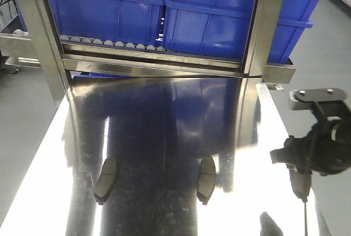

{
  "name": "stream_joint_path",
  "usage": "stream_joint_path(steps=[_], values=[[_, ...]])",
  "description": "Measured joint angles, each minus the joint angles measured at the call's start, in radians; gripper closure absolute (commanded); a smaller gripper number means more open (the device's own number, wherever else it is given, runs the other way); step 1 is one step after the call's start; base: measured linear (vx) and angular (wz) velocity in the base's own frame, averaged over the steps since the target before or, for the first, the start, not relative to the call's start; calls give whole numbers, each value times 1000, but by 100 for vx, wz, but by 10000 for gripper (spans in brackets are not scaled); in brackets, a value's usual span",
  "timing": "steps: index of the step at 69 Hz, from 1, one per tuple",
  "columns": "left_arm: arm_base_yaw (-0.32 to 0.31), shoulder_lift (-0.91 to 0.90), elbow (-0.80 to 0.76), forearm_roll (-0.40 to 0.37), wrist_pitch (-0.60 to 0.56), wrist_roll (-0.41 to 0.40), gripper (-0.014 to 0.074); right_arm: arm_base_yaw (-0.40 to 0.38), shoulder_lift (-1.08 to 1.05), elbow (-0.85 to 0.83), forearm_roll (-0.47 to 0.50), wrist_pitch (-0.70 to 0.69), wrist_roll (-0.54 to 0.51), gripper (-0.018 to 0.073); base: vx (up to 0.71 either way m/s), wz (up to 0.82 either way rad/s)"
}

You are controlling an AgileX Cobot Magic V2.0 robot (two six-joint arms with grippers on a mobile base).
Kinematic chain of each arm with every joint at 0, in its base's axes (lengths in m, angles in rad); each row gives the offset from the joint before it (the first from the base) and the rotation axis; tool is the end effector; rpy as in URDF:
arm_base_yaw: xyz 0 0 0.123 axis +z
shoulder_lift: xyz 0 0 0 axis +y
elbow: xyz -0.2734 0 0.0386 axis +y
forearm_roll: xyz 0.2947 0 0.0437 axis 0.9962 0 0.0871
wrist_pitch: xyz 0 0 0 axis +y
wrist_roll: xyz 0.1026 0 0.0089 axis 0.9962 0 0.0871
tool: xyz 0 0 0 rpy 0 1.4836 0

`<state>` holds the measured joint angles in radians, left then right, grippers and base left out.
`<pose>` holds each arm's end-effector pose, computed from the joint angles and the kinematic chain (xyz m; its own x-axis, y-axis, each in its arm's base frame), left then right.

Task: Move and align brake pads A on conveyor
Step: 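Lift the brake pad with the right gripper off the table, then turn the base away from the table holding both pads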

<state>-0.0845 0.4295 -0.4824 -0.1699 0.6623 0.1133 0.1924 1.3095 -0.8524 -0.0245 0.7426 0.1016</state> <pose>0.1471 -0.0232 0.2806 -0.4945 0.0208 -0.8689 0.1637 0.9841 -0.0696 0.2908 0.0549 0.2139 -0.8925 -0.0889 -0.4422 -0.1099 0.9937 0.0221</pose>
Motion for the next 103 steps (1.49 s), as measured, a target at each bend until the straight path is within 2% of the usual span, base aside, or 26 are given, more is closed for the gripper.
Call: stream_joint_path(steps=[46,60,103], values=[[0,0,0,0,0,0,603,0,-803,270,1,-69,-3,566,0,0],[0,0,0,0,0,0,603,0,-878,298,1,-79,-3,566,0,0],[0,0,0,0,0,0,603,0,-880,306,1,-78,-2,566,0,0]])
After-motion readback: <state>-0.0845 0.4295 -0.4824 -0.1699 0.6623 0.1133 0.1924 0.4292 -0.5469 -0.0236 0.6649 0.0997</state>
